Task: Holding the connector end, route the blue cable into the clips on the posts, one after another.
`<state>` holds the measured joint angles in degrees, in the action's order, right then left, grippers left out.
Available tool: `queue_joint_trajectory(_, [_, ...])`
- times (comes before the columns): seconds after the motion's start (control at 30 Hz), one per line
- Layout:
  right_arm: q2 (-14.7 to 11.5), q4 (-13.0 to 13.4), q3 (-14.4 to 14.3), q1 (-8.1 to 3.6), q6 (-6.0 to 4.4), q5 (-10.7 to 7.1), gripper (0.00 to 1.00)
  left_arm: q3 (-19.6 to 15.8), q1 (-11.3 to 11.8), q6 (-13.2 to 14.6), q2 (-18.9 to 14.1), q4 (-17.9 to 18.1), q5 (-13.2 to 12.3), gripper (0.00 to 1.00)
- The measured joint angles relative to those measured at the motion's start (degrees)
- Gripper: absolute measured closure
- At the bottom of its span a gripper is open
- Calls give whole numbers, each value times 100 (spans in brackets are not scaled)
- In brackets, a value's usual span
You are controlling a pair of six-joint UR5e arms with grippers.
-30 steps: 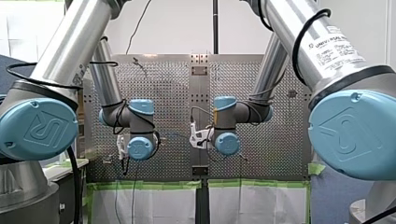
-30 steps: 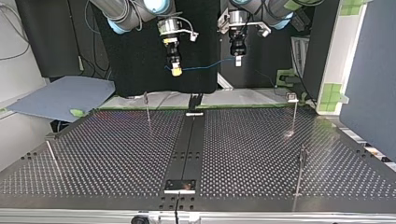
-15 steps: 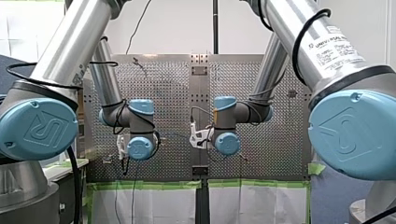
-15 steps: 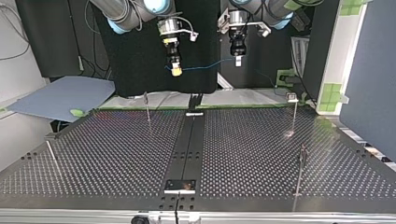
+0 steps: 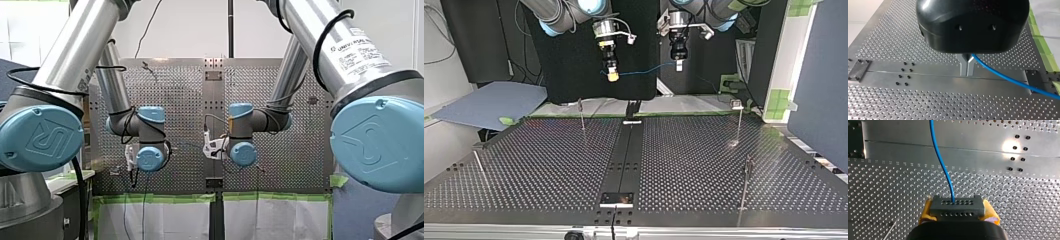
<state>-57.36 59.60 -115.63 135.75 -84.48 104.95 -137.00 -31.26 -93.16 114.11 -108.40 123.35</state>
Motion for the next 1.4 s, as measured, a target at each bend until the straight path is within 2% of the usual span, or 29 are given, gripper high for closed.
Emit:
queue_joint_trajectory(0.87, [0, 0, 0, 9, 0, 0, 100, -12, 6, 7, -8, 5, 7, 100])
queue_joint_trajectory(1.2, [0, 0, 0, 8, -1, 0, 100, -17, 13, 477, -59, -482, 43, 100])
queue_joint_trajectory(1.4, [0, 0, 0, 8, -1, 0, 100, -18, 13, 572, -62, -851, 44, 100])
